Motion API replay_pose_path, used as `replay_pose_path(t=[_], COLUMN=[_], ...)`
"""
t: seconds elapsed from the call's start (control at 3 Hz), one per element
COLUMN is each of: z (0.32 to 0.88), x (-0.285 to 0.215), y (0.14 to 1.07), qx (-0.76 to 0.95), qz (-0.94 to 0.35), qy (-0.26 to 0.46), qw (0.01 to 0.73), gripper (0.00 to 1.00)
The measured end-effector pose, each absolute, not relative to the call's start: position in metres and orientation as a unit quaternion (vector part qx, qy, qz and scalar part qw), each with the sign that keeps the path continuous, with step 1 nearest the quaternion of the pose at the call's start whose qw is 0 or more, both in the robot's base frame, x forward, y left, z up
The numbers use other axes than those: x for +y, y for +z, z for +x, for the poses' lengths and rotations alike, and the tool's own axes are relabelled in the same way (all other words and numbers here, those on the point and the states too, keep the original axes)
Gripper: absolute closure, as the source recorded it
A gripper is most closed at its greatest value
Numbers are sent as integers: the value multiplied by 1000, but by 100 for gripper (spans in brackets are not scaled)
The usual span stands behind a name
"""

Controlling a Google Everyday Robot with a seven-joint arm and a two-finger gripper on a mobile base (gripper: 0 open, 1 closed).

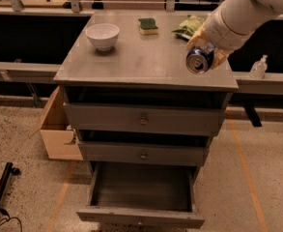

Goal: Place pepsi can into bottom drawer

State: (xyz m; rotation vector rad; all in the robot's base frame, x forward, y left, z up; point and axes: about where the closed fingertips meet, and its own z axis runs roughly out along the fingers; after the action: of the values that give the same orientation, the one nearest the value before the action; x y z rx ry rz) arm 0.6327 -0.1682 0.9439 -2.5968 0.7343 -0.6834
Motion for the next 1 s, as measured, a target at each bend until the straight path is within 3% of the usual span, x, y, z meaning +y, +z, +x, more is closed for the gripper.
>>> replay_pose_path(t=[0.33, 1.0], z=[594, 582], x=[-163, -166], y=[914, 905], qx=[233, 226], qz=[-929, -935], qy=[-221, -215], qw=[183, 169], gripper=[100, 100])
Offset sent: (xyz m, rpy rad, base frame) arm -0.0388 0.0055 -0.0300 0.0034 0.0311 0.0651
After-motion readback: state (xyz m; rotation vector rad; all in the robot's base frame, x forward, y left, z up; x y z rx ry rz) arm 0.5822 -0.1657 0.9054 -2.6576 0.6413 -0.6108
